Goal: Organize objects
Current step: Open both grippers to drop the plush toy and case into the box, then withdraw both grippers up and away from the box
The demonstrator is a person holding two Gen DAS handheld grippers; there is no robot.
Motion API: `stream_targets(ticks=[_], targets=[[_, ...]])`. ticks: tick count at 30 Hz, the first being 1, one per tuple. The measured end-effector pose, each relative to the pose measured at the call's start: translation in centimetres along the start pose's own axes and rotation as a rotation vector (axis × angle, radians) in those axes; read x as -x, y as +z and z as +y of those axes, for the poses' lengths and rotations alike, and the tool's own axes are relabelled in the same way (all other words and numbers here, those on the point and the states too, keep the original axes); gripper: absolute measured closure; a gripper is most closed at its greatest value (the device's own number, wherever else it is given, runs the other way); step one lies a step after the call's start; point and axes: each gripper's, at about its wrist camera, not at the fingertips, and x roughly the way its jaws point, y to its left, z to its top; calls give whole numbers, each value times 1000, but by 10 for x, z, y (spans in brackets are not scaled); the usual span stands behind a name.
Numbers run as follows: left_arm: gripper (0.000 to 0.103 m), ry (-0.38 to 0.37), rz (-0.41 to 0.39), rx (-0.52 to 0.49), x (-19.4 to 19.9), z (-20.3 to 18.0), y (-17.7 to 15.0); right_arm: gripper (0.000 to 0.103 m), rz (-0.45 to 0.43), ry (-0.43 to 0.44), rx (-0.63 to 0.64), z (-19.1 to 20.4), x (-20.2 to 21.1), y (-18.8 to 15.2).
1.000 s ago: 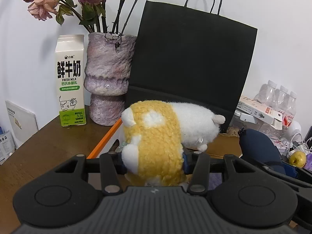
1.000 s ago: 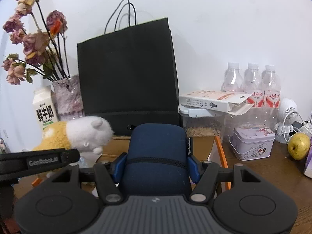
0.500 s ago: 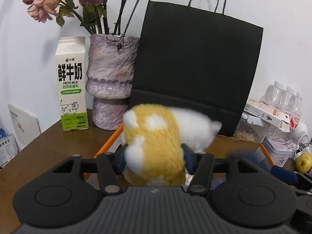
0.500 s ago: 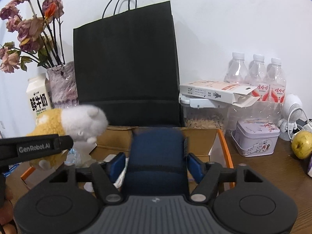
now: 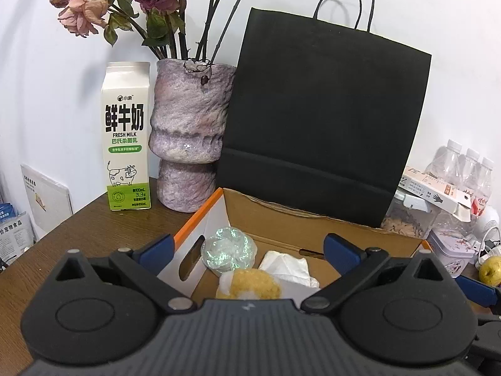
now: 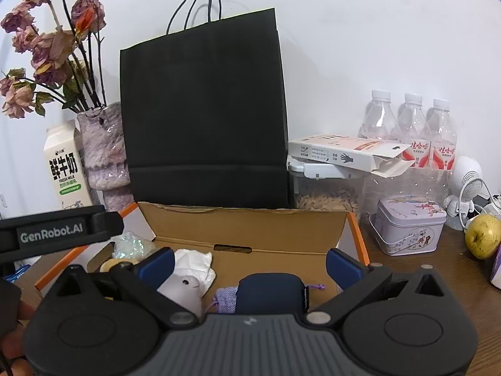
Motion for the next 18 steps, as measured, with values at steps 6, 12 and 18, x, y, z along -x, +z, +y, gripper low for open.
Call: stream_targets(ticks=[6, 12, 18], targets=[[0, -7, -13, 9, 6, 1, -1, 0, -2, -3, -1, 0, 3, -1], [0, -17, -41, 7, 18, 0, -3, 0, -13, 7, -5, 0, 12, 0], [0, -20, -53, 14, 31, 4, -6, 0, -23, 9, 16, 2, 24, -3]])
